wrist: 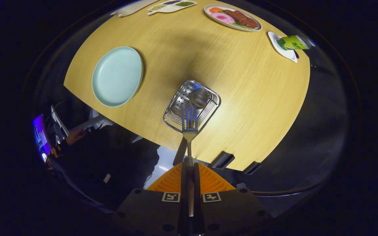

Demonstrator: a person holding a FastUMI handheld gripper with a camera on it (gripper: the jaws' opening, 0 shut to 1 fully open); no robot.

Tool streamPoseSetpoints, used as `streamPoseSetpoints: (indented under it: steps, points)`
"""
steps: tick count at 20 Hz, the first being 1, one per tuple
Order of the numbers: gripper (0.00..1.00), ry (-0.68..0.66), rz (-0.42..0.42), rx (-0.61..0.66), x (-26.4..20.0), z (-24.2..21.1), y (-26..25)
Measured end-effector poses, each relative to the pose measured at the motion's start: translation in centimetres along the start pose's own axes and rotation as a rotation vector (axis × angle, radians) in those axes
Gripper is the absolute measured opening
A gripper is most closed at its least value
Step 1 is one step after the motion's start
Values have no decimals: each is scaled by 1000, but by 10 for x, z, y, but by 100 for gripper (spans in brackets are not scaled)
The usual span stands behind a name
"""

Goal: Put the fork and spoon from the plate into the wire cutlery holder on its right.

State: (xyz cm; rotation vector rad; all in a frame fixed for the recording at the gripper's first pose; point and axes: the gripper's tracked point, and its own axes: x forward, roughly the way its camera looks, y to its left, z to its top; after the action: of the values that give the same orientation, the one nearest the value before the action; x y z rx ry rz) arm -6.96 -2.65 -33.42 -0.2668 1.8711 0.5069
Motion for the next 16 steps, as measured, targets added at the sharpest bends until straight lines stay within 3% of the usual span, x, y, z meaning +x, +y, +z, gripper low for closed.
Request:
streamPoseSetpoints:
  steps: [11, 13, 14, 16]
  points:
    - [15, 76, -20, -6, 9, 22, 6]
    - [20, 57, -28, -9, 9, 25, 3]
    - [35, 33, -28, -9, 12, 28, 1]
    - [40, -33, -26, 13, 10, 35, -2]
